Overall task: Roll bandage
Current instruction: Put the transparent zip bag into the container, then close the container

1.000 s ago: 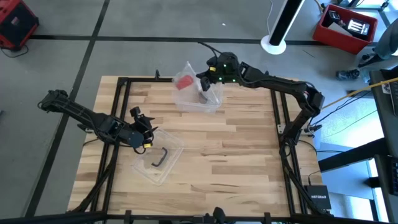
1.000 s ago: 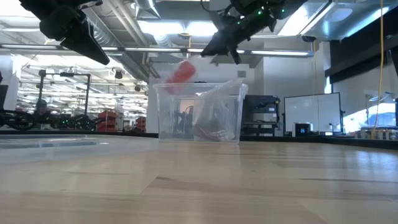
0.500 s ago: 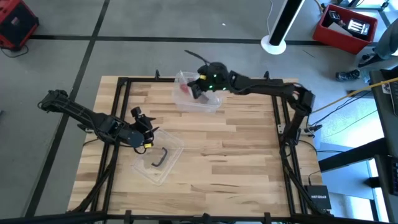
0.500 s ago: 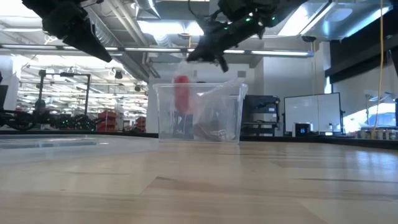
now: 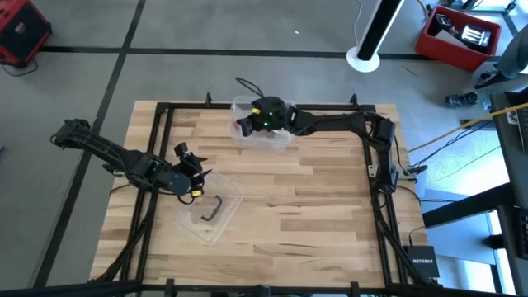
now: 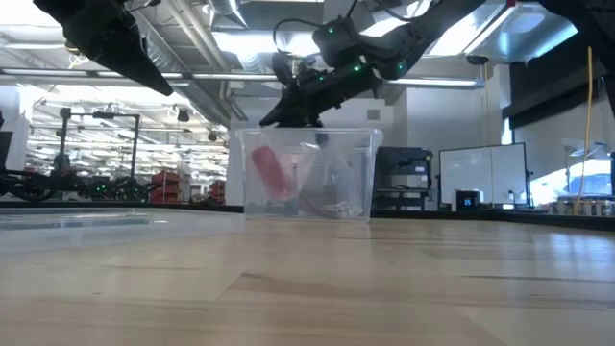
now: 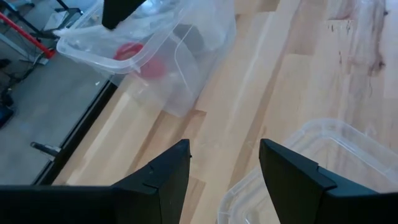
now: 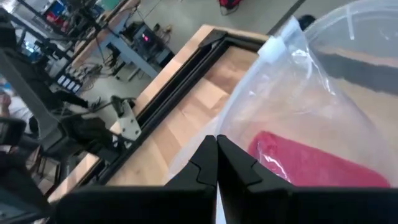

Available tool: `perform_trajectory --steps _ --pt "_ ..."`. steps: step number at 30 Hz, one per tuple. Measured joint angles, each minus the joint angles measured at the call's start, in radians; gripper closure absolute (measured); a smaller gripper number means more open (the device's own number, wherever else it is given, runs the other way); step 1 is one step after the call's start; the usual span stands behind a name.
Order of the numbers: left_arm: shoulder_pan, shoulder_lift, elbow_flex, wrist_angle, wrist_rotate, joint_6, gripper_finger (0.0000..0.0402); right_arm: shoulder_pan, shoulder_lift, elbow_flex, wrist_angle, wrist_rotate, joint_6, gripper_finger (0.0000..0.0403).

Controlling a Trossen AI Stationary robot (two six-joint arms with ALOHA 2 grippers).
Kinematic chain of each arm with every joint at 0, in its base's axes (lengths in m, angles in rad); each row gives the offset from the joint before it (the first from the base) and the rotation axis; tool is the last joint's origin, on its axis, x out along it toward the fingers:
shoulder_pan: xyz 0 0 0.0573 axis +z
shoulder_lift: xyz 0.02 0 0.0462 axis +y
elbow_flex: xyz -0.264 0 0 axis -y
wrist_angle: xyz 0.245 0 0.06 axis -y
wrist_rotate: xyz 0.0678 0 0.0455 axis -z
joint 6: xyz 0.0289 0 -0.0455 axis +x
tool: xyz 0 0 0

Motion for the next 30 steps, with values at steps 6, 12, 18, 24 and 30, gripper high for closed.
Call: perform_trajectory --steps 6,12,18,24,30 --pt "0.000 0.000 0.000 -0.001 0.007 0.008 0.0218 -0.001 0.000 0.000 -0.002 -0.036 -0.106 0.0396" --pt "0.000 0.000 0.000 -0.002 0.049 0.001 0.0218 -0.007 -0.025 0.000 -0.004 -0.035 -0.320 0.0330" --pt "0.000 0.000 0.000 -0.010 0.088 -0.052 0.0218 -0.006 -0.146 0.000 -0.192 0.005 -0.547 0.0235" --pt "0.000 0.030 -0.008 -0.032 0.155 -0.154 0.0218 0.032 -0.285 0.001 -0.436 -0.058 -0.676 0.0196" --pt "-0.016 0.109 -0.090 0.068 0.272 -0.240 0.0218 0.204 -0.292 -0.038 -0.508 -0.122 -0.753 0.0194"
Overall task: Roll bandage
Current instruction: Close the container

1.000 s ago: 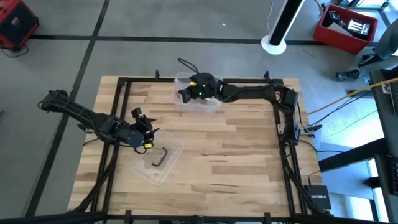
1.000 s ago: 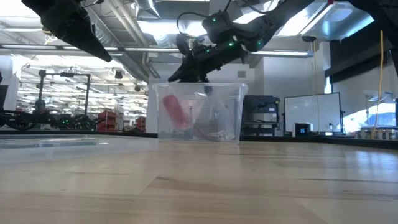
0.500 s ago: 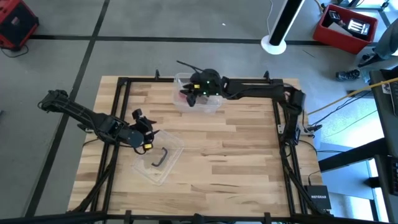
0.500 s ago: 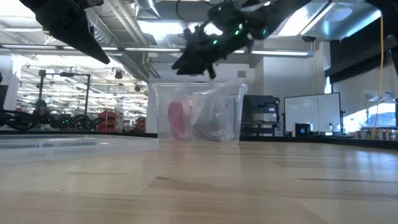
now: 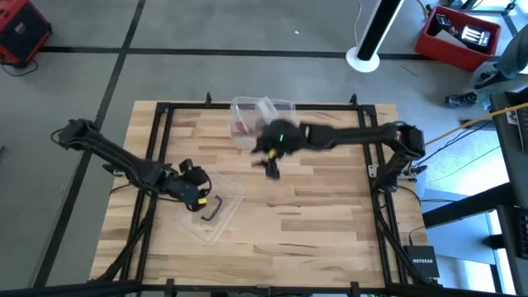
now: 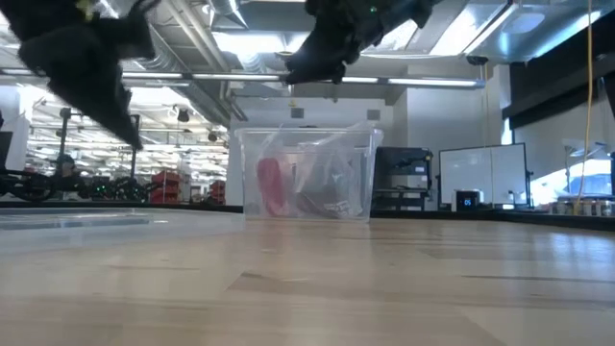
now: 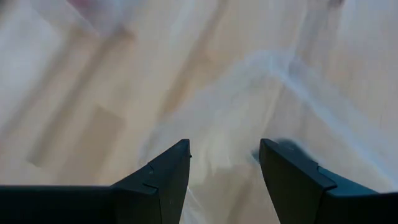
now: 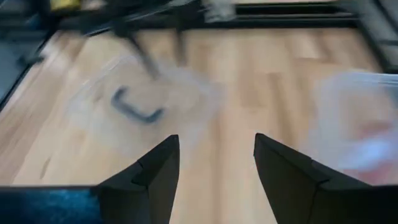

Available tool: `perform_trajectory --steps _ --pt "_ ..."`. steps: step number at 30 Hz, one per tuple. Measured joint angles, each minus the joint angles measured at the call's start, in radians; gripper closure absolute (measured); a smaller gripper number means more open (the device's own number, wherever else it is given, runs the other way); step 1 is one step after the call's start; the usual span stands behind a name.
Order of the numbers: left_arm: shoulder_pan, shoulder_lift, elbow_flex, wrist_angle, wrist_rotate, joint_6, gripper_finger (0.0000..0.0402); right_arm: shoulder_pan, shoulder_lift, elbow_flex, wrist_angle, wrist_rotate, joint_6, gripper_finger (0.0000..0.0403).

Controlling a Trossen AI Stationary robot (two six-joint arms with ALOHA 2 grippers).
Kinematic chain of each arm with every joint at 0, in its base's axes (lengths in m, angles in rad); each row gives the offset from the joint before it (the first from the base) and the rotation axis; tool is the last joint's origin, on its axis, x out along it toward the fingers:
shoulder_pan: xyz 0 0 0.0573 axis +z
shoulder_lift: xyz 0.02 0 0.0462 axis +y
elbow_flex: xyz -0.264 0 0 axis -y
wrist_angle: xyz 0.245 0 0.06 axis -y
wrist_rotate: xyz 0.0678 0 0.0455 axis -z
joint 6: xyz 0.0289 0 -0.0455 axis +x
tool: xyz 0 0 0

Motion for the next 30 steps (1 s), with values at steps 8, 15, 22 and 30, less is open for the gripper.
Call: perform_trajectory --steps 8,15,22,30 --pt "-0.091 0.172 -0.045 0.073 0.072 -0.257 0.0218 0.224 0.128 -0.120 0.199 0.029 -0.130 0.0194" --pt "-0.127 0.344 -0.044 0.253 0.079 -0.302 0.0218 0.319 0.328 -0.124 0.443 0.040 -0.395 0.0194" --pt "-0.126 0.442 -0.041 0.422 0.079 -0.202 0.0218 0.342 0.429 -0.083 0.464 0.104 -0.451 0.0211" --pt "-0.124 0.455 -0.042 0.443 0.082 -0.156 0.0218 0.345 0.495 -0.080 0.487 0.085 -0.474 0.0289"
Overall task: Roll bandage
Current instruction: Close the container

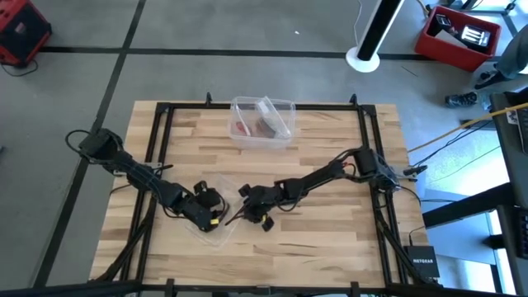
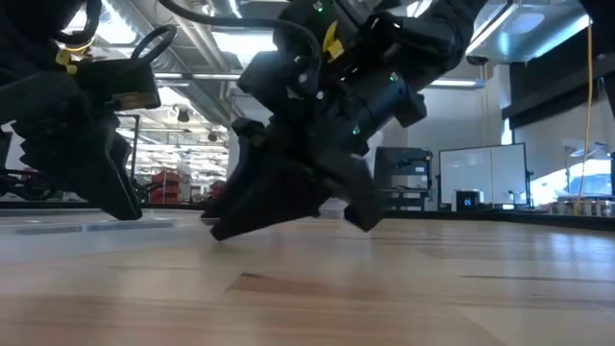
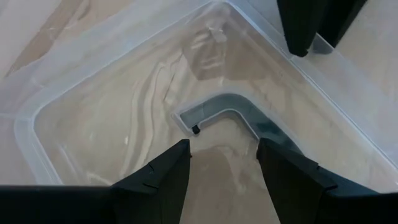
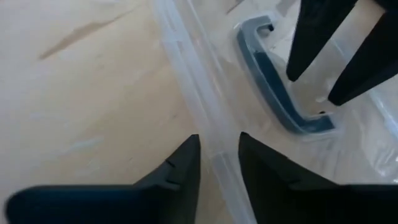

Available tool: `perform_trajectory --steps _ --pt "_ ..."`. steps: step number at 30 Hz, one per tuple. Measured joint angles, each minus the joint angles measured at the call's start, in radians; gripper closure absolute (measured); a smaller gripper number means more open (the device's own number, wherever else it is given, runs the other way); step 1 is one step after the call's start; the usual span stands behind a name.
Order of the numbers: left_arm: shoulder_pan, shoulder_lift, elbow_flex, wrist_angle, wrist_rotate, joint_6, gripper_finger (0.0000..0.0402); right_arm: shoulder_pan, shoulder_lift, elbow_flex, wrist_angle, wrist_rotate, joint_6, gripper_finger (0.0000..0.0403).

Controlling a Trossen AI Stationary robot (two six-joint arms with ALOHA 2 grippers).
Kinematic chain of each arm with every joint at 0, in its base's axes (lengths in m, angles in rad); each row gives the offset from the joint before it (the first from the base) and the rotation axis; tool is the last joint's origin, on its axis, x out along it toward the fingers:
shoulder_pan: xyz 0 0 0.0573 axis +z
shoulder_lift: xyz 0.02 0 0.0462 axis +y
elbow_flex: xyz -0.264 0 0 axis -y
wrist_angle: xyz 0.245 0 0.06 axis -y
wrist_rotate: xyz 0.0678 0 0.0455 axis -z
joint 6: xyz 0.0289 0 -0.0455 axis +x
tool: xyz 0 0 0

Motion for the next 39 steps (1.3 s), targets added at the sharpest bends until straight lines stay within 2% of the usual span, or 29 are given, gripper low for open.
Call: perform_trajectory --steps 8,10,14,19,23,28,35,39 --pt "0.000 0.001 -0.003 0.046 0.006 0.081 0.0218 0.002 0.034 0.002 0.033 0.023 -0.009 0.0365" --pt "0.000 0.002 0.000 0.046 0.001 0.106 0.0218 0.002 0.034 0.002 0.016 0.017 0.037 0.0387" --pt "0.001 -0.009 0.058 -0.020 0.014 0.167 0.0218 0.015 -0.007 0.002 -0.071 0.032 0.262 0.0390" --pt "-0.025 -0.067 0.222 -0.238 0.013 0.250 0.0218 0.034 -0.133 -0.008 -0.283 0.056 0.566 0.0398" --pt "-0.070 -0.102 0.376 -0.403 -0.067 0.327 0.0218 0.049 -0.255 -0.006 -0.406 0.049 0.687 0.0398" --pt "-0.155 -0.107 0.500 -0.491 -0.195 0.426 0.0218 0.052 -0.373 -0.006 -0.508 0.009 0.766 0.0400" --pt "-0.257 -0.105 0.536 -0.456 -0.429 0.545 0.0218 0.053 -0.536 -0.005 -0.559 -0.009 0.860 0.0401" --pt "-0.261 -0.103 0.536 -0.454 -0.471 0.618 0.0218 0.053 -0.583 -0.004 -0.545 -0.007 0.909 0.0401"
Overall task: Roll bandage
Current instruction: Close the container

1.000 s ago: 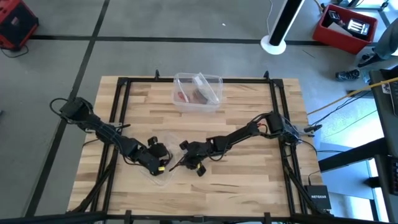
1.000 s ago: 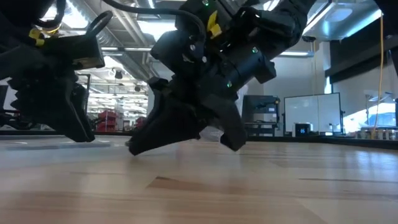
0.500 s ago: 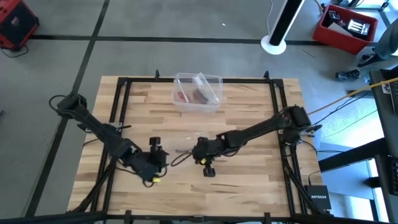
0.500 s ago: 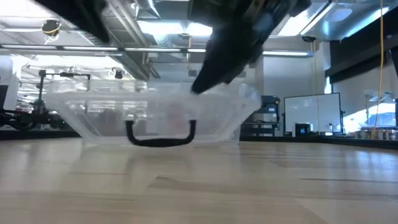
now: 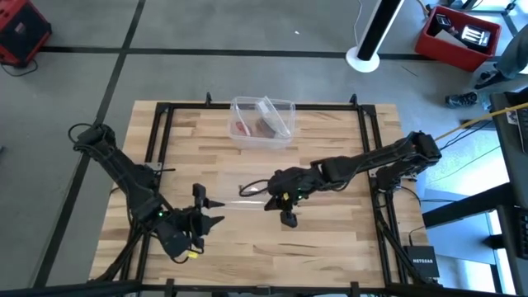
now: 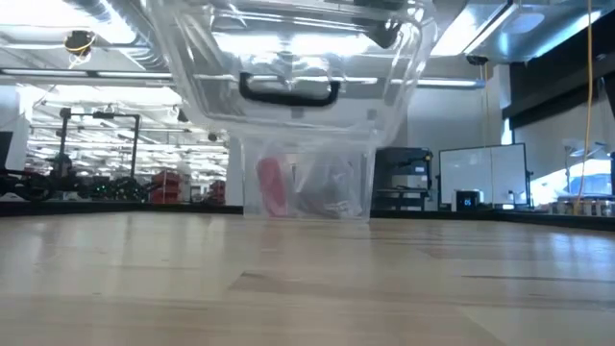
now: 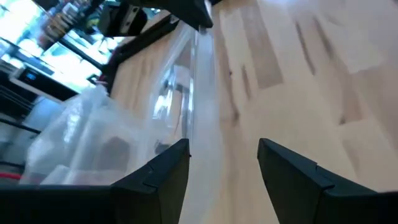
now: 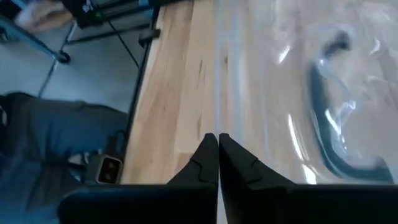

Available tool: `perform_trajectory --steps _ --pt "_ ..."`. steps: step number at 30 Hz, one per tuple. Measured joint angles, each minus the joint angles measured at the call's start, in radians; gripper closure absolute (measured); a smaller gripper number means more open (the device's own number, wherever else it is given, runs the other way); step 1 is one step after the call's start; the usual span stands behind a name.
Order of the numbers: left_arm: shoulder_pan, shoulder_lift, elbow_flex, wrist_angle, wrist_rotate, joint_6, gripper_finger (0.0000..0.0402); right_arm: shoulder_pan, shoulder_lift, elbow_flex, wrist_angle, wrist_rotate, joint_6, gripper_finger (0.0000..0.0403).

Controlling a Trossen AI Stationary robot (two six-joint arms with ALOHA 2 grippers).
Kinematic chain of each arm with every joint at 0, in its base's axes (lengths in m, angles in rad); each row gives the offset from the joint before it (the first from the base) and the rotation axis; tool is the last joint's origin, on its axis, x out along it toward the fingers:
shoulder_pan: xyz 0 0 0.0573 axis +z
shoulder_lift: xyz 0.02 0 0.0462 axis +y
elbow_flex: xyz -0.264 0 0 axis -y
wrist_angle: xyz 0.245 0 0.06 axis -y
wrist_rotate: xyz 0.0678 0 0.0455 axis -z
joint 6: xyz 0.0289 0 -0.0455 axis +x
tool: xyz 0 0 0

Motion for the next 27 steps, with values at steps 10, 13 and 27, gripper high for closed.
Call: perform_trajectory --steps 10,13,27 --pt "0.056 0.000 0.000 -0.010 -0.025 0.144 0.0218 0.000 -0.006 0.000 0.097 -0.083 0.059 0.0401" --pt "0.062 0.000 0.000 -0.004 -0.024 0.125 0.0225 0.000 -0.006 0.000 0.101 -0.089 0.065 0.0401" --pt "0.067 -0.001 -0.001 -0.027 -0.001 0.014 0.0368 -0.016 -0.080 0.122 -0.011 -0.161 0.046 0.0269"
